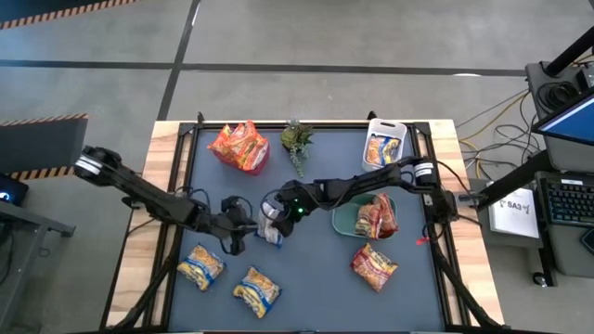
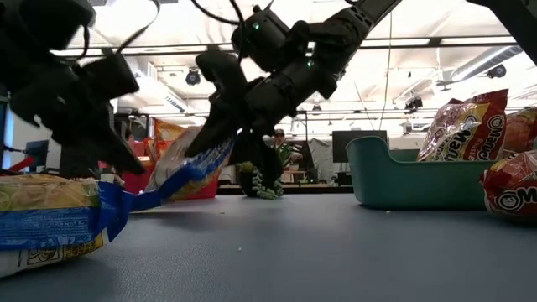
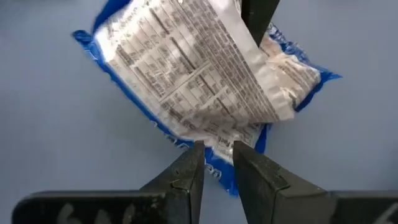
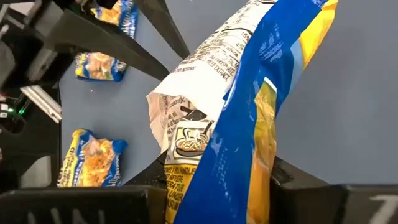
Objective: Sort Maruchan noodles
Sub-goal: Put the blue noodle pack into the white bin
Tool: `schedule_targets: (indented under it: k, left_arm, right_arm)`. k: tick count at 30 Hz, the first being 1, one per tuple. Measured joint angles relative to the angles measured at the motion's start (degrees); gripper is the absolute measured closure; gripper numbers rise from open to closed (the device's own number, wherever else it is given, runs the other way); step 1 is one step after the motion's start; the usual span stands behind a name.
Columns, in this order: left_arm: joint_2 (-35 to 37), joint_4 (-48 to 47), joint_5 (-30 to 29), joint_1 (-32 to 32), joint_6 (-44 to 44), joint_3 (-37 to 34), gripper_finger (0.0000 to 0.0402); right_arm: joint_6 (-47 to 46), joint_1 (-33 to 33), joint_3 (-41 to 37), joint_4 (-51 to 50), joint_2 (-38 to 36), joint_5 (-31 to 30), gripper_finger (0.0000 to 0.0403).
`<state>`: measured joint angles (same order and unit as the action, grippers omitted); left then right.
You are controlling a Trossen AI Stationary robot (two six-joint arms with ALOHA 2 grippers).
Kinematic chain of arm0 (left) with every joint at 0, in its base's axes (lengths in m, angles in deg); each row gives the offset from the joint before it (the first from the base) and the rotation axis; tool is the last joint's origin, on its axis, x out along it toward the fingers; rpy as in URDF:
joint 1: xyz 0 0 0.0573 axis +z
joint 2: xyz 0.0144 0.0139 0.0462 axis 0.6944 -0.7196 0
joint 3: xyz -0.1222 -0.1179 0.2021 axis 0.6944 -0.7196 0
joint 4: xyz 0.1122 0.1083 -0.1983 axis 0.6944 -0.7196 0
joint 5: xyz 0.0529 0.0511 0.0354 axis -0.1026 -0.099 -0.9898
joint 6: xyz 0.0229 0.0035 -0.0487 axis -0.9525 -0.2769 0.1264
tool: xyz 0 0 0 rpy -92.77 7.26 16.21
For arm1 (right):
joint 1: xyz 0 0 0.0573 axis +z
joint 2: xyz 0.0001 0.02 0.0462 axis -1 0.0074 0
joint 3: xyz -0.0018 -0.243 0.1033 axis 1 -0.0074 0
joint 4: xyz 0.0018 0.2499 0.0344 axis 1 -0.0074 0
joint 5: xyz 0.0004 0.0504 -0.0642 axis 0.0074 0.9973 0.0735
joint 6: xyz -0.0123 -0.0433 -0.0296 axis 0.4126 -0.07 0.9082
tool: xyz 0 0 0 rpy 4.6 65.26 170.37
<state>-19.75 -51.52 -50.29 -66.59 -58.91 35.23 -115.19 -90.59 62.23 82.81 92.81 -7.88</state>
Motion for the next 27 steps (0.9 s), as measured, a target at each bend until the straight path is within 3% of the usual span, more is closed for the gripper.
schedule_targets:
  k: [3, 8, 17, 27]
  left_arm:
    - [4.87, -1.27, -0.35, 0.00, -2.57, -0.02, 0.0333]
    - [12.93, -0.98, -3.10, 0.01, -10.81, 1.30, 0.0333]
    - [20.20, -0.81, -5.74, 0.05, -29.13, 8.13, 0.0333]
    - [20.27, -2.94, -10.76, 0.11, -36.90, 12.73, 0.0333]
  right_arm:
    - [1.52, -0.13, 0.00, -1.44, -1.60, -0.33, 0.0303]
    - [6.07, -0.13, 0.00, -7.63, -6.03, -6.53, 0.0303]
    - [13.09, -0.92, 0.00, -28.11, -18.08, -27.57, 0.0303]
    - [12.68, -6.23, 0.02, -51.75, -28.86, -50.48, 0.0303]
